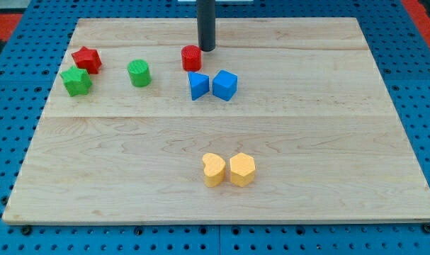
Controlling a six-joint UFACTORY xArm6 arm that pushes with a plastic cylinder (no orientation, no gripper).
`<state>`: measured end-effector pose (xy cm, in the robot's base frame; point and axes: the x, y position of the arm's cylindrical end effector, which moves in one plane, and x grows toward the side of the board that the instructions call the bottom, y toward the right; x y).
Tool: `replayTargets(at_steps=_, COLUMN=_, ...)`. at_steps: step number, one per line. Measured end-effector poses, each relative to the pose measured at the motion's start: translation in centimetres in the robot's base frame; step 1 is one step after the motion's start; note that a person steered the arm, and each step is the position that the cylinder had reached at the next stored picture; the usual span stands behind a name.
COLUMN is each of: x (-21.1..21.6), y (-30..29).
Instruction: Move the red circle horizontal to the blue cube
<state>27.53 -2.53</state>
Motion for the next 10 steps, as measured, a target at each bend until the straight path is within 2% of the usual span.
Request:
replayTargets(at_steps=2, x=0.1, y=-5.7)
replayTargets(at_steps=4, x=1.3, y=-5.7)
replayTargets(at_steps=5, x=2.4, y=-5.3)
replayTargets(at_steps=7, x=2.5, y=5.9)
replayTargets(at_steps=9, x=0.9, y=4.1)
replayTargets(at_steps=10, x=2.1, y=2.3)
